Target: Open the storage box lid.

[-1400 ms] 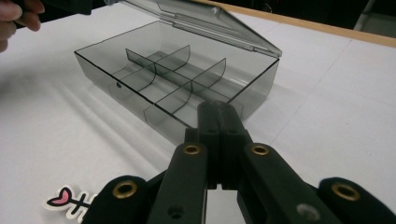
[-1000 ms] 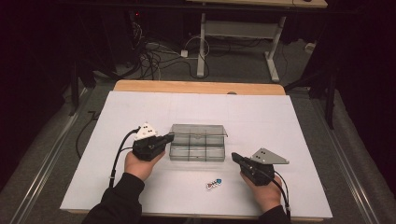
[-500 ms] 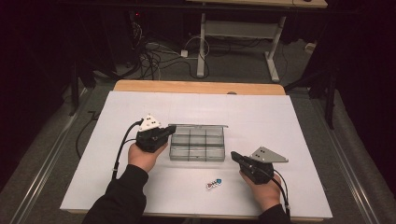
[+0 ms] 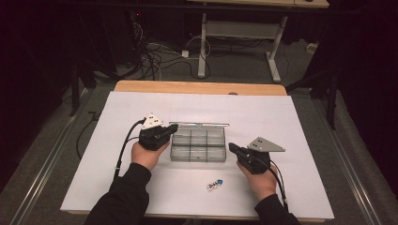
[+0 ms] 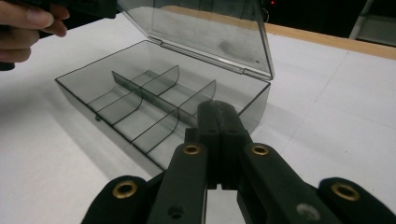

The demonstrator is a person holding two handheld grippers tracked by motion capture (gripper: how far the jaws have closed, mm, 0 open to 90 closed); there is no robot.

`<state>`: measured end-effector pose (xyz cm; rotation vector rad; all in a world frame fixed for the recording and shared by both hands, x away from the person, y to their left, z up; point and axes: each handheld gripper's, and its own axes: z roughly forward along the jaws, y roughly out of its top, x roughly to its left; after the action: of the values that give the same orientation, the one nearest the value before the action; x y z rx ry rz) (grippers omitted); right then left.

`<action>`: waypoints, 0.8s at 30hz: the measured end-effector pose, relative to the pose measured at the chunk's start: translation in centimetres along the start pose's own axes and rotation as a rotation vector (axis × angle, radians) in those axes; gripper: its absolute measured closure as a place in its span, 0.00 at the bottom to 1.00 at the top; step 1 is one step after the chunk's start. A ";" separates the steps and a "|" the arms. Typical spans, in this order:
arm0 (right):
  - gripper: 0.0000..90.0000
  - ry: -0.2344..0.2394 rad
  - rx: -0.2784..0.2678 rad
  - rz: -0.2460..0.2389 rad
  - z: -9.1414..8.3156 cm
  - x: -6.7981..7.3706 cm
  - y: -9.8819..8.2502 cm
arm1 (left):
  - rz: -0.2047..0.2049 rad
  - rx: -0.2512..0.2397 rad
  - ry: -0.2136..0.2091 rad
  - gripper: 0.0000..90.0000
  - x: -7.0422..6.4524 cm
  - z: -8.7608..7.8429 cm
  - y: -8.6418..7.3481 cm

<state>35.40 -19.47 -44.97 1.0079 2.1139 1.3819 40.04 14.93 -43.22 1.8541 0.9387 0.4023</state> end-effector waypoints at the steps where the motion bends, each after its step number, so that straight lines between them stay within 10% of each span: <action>1: 1.00 -0.002 0.001 0.000 0.1 -0.1 0.1 | 0.001 0.002 0.001 0.98 0.1 0.1 0.0; 24: 1.00 -0.031 0.003 -0.031 3.1 -0.5 4.4 | -0.008 0.005 0.002 0.98 1.1 0.9 0.0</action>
<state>39.37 -16.91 -42.34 0.9870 2.1011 1.3401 41.31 15.26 -43.78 1.8541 0.9496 0.3973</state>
